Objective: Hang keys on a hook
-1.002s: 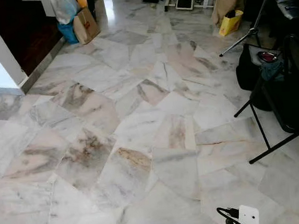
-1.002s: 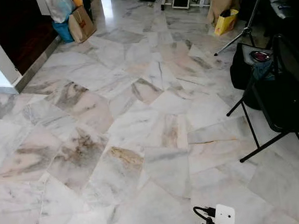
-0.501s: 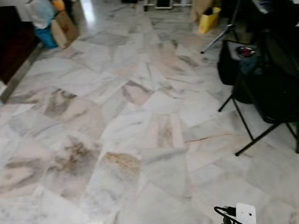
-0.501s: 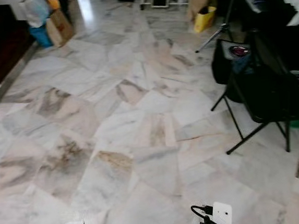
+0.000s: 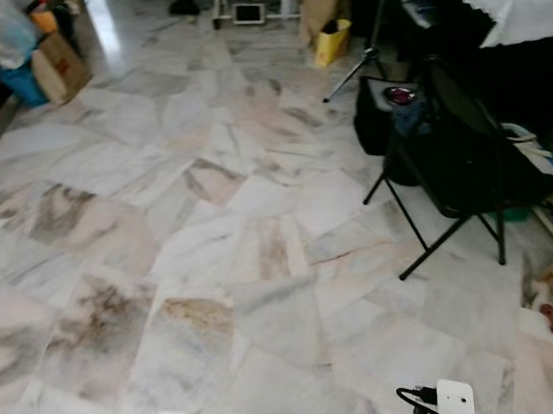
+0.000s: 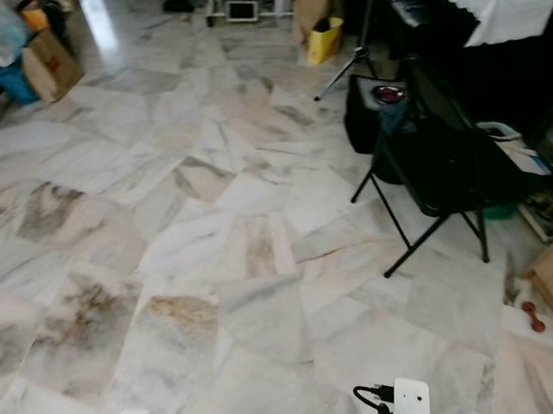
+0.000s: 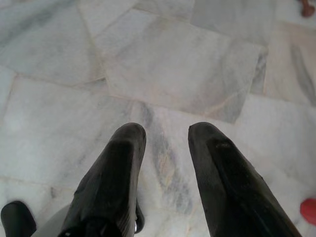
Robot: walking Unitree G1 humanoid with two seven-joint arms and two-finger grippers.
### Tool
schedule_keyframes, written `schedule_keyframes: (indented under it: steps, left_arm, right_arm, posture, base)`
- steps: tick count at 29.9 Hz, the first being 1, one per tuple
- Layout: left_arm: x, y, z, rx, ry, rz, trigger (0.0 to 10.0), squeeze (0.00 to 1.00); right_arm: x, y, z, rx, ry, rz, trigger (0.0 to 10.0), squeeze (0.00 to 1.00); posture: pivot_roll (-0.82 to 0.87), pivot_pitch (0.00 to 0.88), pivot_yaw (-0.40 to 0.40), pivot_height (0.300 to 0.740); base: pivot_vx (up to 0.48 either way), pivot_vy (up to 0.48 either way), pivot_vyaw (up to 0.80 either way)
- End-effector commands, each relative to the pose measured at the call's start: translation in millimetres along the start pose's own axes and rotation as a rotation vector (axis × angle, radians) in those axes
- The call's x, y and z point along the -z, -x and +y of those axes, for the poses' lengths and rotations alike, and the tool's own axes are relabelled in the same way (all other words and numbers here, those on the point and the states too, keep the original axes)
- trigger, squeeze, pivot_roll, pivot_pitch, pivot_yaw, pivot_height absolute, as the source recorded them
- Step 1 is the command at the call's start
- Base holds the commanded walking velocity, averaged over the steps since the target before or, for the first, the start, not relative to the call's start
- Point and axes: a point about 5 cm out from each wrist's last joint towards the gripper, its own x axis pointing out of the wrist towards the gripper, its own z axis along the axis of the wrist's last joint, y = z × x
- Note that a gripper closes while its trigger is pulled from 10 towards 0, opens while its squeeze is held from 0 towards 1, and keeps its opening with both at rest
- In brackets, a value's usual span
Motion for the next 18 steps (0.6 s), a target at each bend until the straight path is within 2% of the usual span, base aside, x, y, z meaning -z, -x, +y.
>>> schedule_keyframes:
  steps: [1, 8, 18]
  left_arm:
    - [9.2, 1.0, -7.3, 0.022, -0.011, 0.042, 10.0, 0.00]
    - [10.6, 1.3, -7.2, 0.032, -0.029, 0.049, 10.0, 0.00]
    - [20.2, 3.5, -9.3, 0.043, -0.039, 0.062, 10.0, 0.00]
  right_arm:
    - [4.0, 1.2, -2.2, 0.019, -0.006, 0.014, 10.0, 0.00]
    - [6.5, 1.7, -1.3, 0.023, -0.005, 0.027, 10.0, 0.00]
    - [3.7, 1.1, -2.5, 0.012, 0.005, 0.014, 10.0, 0.00]
  posture:
    - [-0.05, 0.020, -0.043, 0.740]
    - [-0.05, 0.010, -0.035, 0.740]
    - [-0.04, 0.059, -0.052, 0.740]
  base:
    - [0.000, 0.000, -0.78]
    - [0.000, 0.000, -0.78]
    - [0.000, 0.000, -0.79]
